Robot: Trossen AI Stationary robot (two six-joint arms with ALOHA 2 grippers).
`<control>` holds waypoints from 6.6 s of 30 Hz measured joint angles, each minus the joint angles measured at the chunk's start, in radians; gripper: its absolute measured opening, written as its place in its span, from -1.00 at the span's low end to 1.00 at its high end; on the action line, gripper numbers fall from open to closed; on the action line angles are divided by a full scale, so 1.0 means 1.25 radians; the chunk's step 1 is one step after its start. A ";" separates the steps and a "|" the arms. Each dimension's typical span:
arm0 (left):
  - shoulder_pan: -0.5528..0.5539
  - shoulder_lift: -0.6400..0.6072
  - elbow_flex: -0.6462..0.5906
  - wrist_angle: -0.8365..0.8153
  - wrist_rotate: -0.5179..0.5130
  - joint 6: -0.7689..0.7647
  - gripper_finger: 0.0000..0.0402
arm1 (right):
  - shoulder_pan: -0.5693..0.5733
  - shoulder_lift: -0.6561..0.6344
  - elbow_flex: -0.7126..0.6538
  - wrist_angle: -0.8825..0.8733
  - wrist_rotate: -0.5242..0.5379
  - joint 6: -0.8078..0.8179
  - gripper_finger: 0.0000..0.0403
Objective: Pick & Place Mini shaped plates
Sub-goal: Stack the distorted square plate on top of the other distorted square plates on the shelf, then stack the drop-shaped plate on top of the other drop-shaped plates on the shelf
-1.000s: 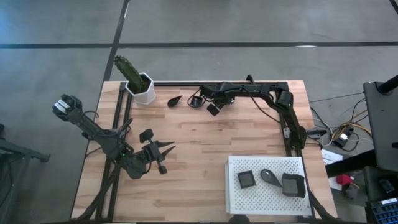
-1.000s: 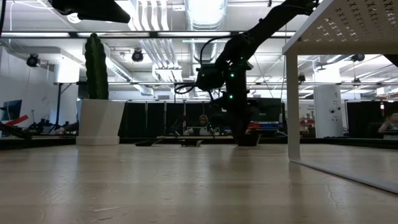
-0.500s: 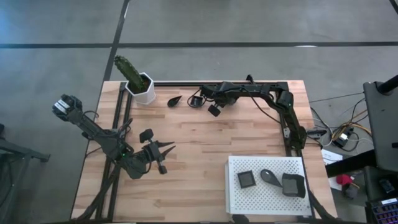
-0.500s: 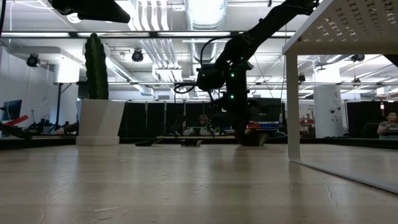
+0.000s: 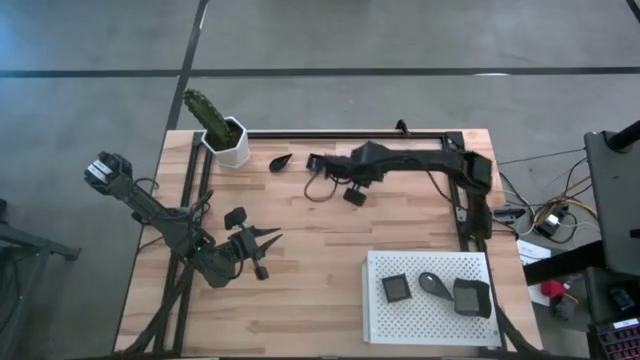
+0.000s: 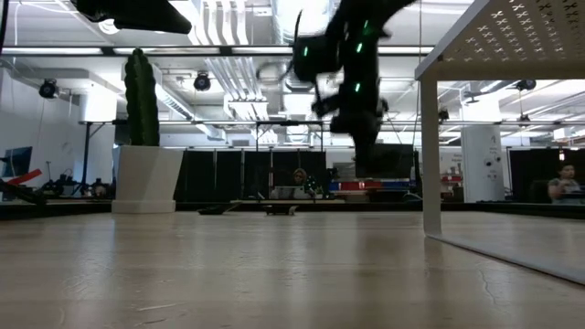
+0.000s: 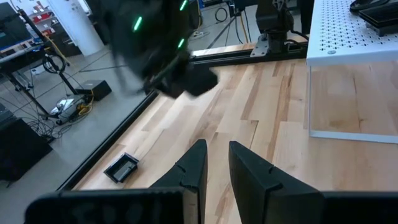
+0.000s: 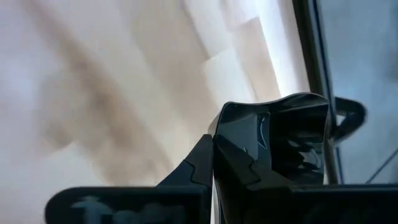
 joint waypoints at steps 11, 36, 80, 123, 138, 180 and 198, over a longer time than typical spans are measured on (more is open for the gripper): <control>0.000 0.000 0.000 0.006 0.000 -0.003 -0.69 | 0.299 -0.219 0.000 -0.155 -0.032 0.050 -0.96; 0.007 0.000 0.000 0.022 -0.007 -0.039 -0.69 | 0.777 -0.329 0.164 -0.309 -0.211 0.148 -0.96; 0.009 0.000 0.000 0.022 -0.006 -0.026 -0.69 | 1.044 -0.331 0.098 -0.309 -0.338 0.862 -0.96; 0.151 -0.021 0.000 0.007 0.136 -0.012 -0.69 | 1.044 -0.433 0.093 -0.309 -0.037 0.670 -0.84; 0.602 -0.024 0.000 -0.094 0.437 -0.005 -0.69 | 1.032 -0.512 0.093 -0.309 0.622 0.657 -0.96; 0.933 0.404 0.169 -0.132 0.637 -0.061 -0.34 | 0.842 -0.555 0.062 -0.301 0.634 0.653 -0.96; 0.948 0.469 0.174 -0.134 0.613 -0.035 -0.34 | 0.842 -0.555 0.061 -0.298 0.634 0.653 -0.96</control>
